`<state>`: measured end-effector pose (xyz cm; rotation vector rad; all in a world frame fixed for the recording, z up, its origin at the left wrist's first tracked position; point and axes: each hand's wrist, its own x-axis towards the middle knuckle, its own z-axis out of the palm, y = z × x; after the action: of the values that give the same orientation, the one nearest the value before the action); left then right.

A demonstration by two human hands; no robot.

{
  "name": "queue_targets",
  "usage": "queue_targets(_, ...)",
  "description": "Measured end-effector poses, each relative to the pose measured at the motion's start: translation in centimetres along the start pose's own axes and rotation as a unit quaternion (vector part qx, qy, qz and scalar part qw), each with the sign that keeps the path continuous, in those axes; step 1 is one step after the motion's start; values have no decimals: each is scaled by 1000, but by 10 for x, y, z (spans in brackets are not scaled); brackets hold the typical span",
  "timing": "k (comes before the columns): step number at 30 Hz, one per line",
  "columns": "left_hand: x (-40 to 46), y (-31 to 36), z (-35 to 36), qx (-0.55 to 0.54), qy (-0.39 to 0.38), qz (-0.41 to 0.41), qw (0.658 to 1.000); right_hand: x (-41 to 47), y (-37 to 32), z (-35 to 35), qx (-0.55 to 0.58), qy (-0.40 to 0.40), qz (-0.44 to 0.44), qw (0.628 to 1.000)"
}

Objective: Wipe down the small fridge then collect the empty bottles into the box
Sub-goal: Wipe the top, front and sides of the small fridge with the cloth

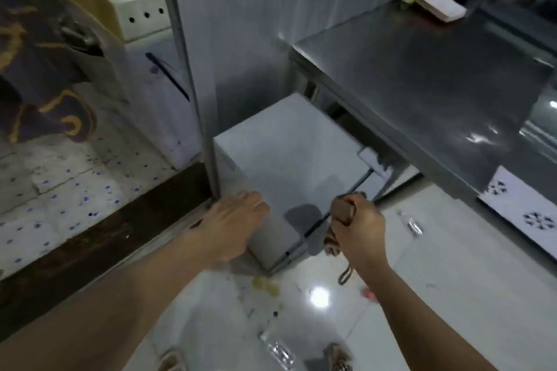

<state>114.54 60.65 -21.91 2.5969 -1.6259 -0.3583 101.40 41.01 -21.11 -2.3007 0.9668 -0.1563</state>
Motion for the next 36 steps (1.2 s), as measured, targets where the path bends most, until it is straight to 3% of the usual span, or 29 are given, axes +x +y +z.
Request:
queue_targets(4,-10,-26,7,-4,10,73,997,-25,-19,20,-31,99,47,994)
queue_targets(7,-1,-38,8,21,18,108,994,-21,-26,39,-63,3,93,994)
queue_targets(9,9,-43,16,-20,12,114,993,-20,-24,55,-125,-65,101,985)
queue_targets(12,27,-52,33,-18,-10,104,994,-24,-15,72,-179,-23,52,982)
queue_targets(16,53,-59,40,37,-25,98,994,-28,9,93,-204,-54,12,977)
queue_targets(21,77,-65,56,78,-28,79,993,-30,16,119,-202,33,18,979)
queue_targets(27,90,-101,74,69,24,38,997,-27,32,125,-210,88,-55,972)
queue_targets(32,97,-133,81,29,71,104,992,-15,17,151,-203,112,-78,970)
queue_targets(36,104,-160,75,-17,97,167,981,21,-34,182,-177,161,-75,968)
